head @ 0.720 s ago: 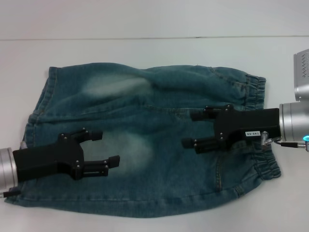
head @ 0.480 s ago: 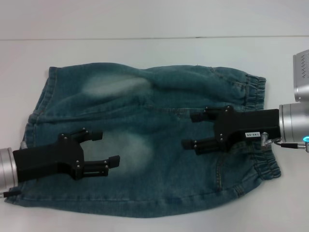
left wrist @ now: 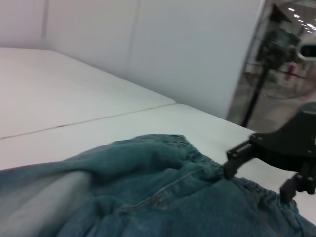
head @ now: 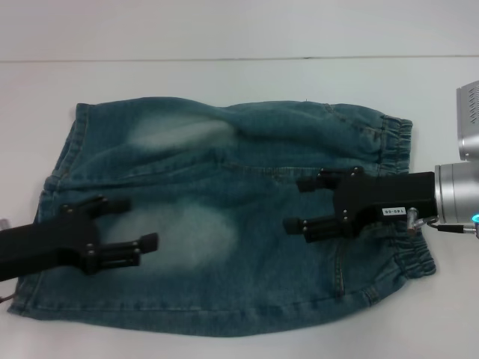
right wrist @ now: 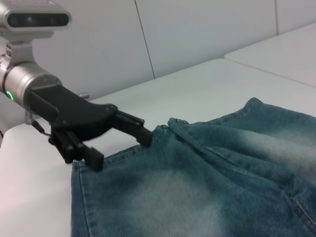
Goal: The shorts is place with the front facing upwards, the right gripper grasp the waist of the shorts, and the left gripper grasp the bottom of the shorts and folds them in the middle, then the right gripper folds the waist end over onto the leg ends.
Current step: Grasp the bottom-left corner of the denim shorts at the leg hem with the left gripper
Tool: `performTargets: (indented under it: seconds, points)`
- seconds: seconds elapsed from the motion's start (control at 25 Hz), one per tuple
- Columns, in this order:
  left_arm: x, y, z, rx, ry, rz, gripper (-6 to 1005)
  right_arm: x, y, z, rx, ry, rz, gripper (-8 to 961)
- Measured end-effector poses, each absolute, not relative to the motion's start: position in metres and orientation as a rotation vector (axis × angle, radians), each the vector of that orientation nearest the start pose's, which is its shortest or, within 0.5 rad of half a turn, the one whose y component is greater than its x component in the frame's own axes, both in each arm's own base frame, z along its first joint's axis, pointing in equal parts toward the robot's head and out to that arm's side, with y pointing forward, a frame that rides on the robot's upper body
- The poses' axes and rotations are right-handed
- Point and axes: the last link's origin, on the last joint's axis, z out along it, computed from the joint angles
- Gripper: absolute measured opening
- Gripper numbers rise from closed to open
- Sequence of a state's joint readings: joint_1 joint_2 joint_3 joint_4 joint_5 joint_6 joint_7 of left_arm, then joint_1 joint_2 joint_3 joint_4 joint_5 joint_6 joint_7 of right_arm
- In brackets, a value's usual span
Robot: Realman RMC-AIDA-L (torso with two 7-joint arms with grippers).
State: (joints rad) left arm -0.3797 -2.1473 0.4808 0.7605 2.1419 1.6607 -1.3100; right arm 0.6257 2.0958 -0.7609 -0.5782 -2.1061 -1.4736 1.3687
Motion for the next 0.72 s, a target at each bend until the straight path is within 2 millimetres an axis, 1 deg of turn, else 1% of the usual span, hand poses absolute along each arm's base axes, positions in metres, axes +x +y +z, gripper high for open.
performTargets:
  seconds: [0.12, 0.16, 0.24, 0.28, 0.44, 0.6, 0.72]
  points:
    - [-0.312, 0.267, 0.02, -2.607, -0.801, -0.678, 950, 0.246, 0.339, -0.037, -2.877, 0.57, 0.532, 916]
    - [-0.317, 0.261, 0.03, -2.588, -0.841, -0.66, 950, 0.246, 0.339, -0.037, -2.878, 0.571, 0.532, 916]
    - [-0.322, 0.253, 0.043, -2.555, -0.876, -0.637, 950, 0.246, 0.338, -0.037, -2.879, 0.573, 0.534, 916]
    - [-0.326, 0.246, 0.053, -2.526, -0.895, -0.621, 950, 0.247, 0.338, -0.037, -2.878, 0.574, 0.533, 916]
    - [-0.338, 0.225, 0.084, -2.424, -0.978, -0.567, 950, 0.247, 0.337, -0.037, -2.878, 0.57, 0.534, 916]
    - [-0.351, 0.21, 0.095, -2.361, -1.074, -0.503, 950, 0.247, 0.338, -0.036, -2.875, 0.562, 0.531, 916]
    - [-0.358, 0.206, 0.094, -2.357, -1.15, -0.442, 951, 0.247, 0.339, -0.035, -2.874, 0.553, 0.53, 916]
